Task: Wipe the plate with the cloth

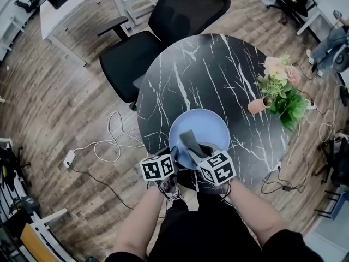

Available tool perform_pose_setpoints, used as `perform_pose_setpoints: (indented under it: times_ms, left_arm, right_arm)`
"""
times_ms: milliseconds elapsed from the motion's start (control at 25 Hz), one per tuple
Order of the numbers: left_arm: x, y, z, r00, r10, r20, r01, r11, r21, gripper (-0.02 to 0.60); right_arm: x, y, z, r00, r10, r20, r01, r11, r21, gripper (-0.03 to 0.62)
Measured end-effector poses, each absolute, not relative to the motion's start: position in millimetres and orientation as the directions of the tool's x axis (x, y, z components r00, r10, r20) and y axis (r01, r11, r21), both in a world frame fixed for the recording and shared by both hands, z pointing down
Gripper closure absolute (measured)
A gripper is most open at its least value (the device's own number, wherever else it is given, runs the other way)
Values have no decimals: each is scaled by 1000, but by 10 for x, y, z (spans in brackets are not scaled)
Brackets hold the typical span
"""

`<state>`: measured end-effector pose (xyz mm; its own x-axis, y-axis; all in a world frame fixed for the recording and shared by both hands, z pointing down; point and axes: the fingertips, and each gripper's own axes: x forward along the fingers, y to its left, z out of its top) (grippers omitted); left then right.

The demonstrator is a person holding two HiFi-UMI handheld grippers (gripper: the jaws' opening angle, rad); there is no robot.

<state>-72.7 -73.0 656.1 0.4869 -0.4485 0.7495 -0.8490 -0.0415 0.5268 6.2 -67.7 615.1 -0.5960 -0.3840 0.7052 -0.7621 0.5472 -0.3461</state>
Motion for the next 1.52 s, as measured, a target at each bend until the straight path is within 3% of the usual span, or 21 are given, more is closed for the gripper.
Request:
perform_pose_setpoints:
  times_ms: [320, 920, 1520]
  left_arm:
    - [-702, -764, 6588, 459, -485, 744, -836, 47, 546, 541]
    - [-697, -762, 6589, 420, -527, 739, -837, 90, 540, 549]
    - [-703, -765, 6593, 413, -534, 738, -840, 90, 535, 549]
  right_arm:
    - [-41, -548, 6296, -593, -297, 749, -748, 546, -376, 476]
    - [-41, -222, 6476, -598, -93, 796, -706, 531, -468, 476]
    - [381, -22, 6519, -362, 81, 929, -576, 764, -291, 476]
